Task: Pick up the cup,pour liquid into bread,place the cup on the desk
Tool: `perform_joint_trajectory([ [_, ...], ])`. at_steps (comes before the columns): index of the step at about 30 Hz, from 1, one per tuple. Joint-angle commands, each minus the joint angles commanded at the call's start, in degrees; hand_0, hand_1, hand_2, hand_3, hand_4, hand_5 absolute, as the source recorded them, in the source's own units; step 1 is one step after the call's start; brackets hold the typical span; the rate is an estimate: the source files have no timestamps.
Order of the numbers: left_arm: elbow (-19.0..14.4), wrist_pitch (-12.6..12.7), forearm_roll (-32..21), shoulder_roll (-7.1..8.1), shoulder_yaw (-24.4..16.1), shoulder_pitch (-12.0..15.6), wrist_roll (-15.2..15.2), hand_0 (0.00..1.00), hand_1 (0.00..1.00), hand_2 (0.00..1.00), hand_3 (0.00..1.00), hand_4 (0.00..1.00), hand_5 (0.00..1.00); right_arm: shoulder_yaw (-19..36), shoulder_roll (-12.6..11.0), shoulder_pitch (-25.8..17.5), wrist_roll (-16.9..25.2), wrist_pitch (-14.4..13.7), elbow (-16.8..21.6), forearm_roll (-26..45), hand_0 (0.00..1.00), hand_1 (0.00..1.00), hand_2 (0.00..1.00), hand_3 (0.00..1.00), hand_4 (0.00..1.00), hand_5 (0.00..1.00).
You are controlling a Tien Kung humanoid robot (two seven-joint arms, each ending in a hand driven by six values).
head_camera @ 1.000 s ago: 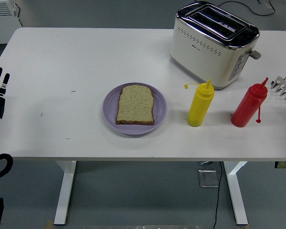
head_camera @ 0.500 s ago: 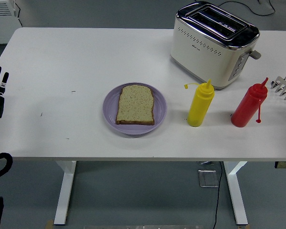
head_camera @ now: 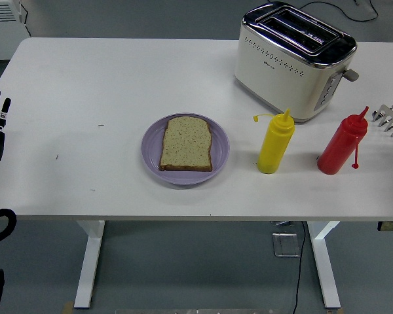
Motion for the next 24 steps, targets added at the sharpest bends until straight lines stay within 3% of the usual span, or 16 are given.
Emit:
perform_joint_trajectory([
  [24, 0.0, 0.0, 0.0, -0.05, -0.1, -0.1, 0.0, 0.788, 0.742, 0.743, 0.702, 0.515, 0.997, -0.9, 0.1, 0.4, 0.5, -0.3, -0.2, 1.4, 0.748, 0.697, 0.713, 0.736, 0.482, 0.366],
])
